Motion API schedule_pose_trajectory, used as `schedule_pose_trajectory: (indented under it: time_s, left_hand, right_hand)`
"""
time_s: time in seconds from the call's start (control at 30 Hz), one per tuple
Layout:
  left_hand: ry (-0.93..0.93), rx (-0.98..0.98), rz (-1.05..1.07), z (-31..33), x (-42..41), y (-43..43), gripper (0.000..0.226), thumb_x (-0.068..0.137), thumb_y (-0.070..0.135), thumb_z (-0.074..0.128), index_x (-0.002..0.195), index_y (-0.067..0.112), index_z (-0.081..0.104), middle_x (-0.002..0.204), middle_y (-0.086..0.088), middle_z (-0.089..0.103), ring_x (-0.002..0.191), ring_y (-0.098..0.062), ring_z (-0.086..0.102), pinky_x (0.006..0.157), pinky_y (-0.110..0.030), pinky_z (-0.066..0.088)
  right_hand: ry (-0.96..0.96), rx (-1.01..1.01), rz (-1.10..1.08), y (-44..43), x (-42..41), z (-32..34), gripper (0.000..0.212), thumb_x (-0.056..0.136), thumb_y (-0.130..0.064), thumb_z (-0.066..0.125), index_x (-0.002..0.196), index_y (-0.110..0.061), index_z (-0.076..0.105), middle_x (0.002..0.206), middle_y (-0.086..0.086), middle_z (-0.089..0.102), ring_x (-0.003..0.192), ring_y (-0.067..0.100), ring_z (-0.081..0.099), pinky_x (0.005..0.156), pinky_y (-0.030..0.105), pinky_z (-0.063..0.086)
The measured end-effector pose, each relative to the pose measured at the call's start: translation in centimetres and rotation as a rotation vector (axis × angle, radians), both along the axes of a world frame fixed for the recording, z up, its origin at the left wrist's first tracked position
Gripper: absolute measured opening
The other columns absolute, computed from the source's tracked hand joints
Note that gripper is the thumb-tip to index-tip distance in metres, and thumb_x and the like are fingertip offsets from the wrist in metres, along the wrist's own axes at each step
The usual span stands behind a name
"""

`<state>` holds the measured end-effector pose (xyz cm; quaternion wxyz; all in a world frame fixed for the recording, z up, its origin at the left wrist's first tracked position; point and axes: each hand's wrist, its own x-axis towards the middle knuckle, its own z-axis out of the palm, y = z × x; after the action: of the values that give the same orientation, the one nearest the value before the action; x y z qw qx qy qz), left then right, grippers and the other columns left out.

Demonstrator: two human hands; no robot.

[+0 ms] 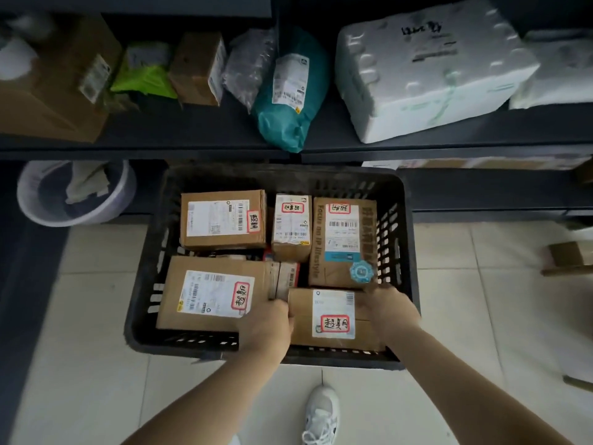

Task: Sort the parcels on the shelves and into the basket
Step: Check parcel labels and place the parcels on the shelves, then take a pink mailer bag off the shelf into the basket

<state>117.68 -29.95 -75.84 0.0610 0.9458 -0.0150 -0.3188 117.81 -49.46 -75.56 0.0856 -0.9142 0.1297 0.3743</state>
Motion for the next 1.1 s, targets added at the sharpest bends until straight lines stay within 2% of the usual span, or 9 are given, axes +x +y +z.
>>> schedule_pose_trajectory:
  time_s: [0.1, 0.27, 0.47, 0.53, 0.6, 0.67, 0.73, 0.97, 1.1]
  left_hand:
    - [-0.075, 0.000, -0.065, 0.0, 0.3, -0.2, 0.024, 0.094, 0.041, 0.050, 0.103, 0.023, 0.063, 0.093, 0.004, 0.068, 0.085, -0.017, 0.065, 0.062, -0.028, 0.044]
    - [-0.235, 0.054, -0.197, 2.3, 0.1, 1.7, 0.030, 0.095, 0.046, 0.045, 0.111, 0.026, 0.059, 0.096, 0.005, 0.067, 0.089, -0.014, 0.062, 0.062, -0.025, 0.042]
    - [-0.332, 0.251, -0.301, 8.8, -0.4, 6.4, 0.035, 0.098, 0.044, 0.038, 0.115, 0.021, 0.057, 0.105, 0.001, 0.066, 0.094, -0.016, 0.060, 0.066, -0.027, 0.041]
    - [-0.392, 0.271, -0.258, 11.7, -0.9, 8.3, 0.030, 0.096, 0.045, 0.042, 0.106, 0.022, 0.060, 0.098, 0.001, 0.066, 0.087, -0.016, 0.061, 0.060, -0.027, 0.036]
    - [-0.463, 0.241, -0.145, 15.4, -1.6, 10.7, 0.022, 0.085, 0.043, 0.062, 0.086, 0.022, 0.065, 0.079, 0.002, 0.066, 0.070, -0.016, 0.061, 0.054, -0.024, 0.032]
    - [-0.497, 0.205, -0.045, 18.7, -2.8, 13.4, 0.029, 0.057, 0.036, 0.086, 0.061, 0.019, 0.063, 0.055, 0.001, 0.059, 0.049, -0.018, 0.056, 0.047, -0.021, 0.028]
    - [-0.566, 0.217, 0.037, 21.5, -4.8, 16.6, 0.039, 0.034, 0.031, 0.093, 0.050, 0.018, 0.060, 0.044, 0.000, 0.050, 0.039, -0.021, 0.050, 0.042, -0.019, 0.031]
    - [-0.677, 0.381, 0.268, 31.1, -15.6, 28.4, 0.038, 0.038, 0.035, 0.092, 0.063, 0.017, 0.069, 0.055, -0.002, 0.057, 0.048, -0.023, 0.056, 0.042, -0.025, 0.037]
    - [-0.729, 0.495, 0.391, 36.0, -24.2, 34.9, 0.035, 0.044, 0.036, 0.090, 0.065, 0.017, 0.069, 0.057, 0.000, 0.057, 0.050, -0.022, 0.055, 0.045, -0.024, 0.027]
  right_hand:
    - [-0.020, -0.043, 0.040, 0.1, 0.1, 0.1, 0.033, 0.093, -0.009, 0.046, 0.126, -0.012, 0.046, 0.119, 0.007, 0.052, 0.106, 0.023, 0.058, 0.080, 0.031, 0.049]
    - [-0.048, -0.074, 0.066, 0.5, -0.1, 1.8, 0.042, 0.093, -0.011, 0.047, 0.134, -0.013, 0.041, 0.127, 0.007, 0.047, 0.118, 0.025, 0.048, 0.088, 0.033, 0.048]
    - [-0.122, 0.038, 0.193, 1.7, 0.1, 7.5, 0.050, 0.094, -0.033, 0.052, 0.139, -0.019, 0.038, 0.137, 0.001, 0.044, 0.126, 0.021, 0.042, 0.099, 0.034, 0.045]
    - [-0.157, 0.064, 0.265, 2.9, 0.6, 10.3, 0.048, 0.094, -0.035, 0.051, 0.138, -0.019, 0.039, 0.137, 0.002, 0.044, 0.127, 0.022, 0.041, 0.103, 0.034, 0.041]
    - [-0.215, 0.078, 0.346, 4.6, 1.2, 13.4, 0.046, 0.095, -0.033, 0.049, 0.137, -0.018, 0.040, 0.136, 0.004, 0.045, 0.127, 0.023, 0.040, 0.104, 0.035, 0.039]
    - [-0.259, 0.084, 0.431, 6.9, 1.8, 16.9, 0.046, 0.095, -0.031, 0.047, 0.139, -0.019, 0.039, 0.138, 0.005, 0.045, 0.128, 0.024, 0.039, 0.104, 0.034, 0.038]
    - [-0.307, 0.083, 0.543, 10.0, 2.2, 20.4, 0.047, 0.095, -0.032, 0.049, 0.139, -0.019, 0.039, 0.138, 0.005, 0.045, 0.128, 0.023, 0.040, 0.103, 0.033, 0.037]
    - [-0.508, 0.146, 0.915, 25.1, 0.3, 31.4, 0.054, 0.096, -0.034, 0.047, 0.144, -0.016, 0.032, 0.142, 0.006, 0.042, 0.131, 0.023, 0.038, 0.106, 0.031, 0.035]
    - [-0.607, 0.214, 1.095, 35.2, -5.0, 36.9, 0.049, 0.096, -0.031, 0.051, 0.140, -0.013, 0.037, 0.137, 0.006, 0.047, 0.127, 0.024, 0.043, 0.103, 0.032, 0.037]
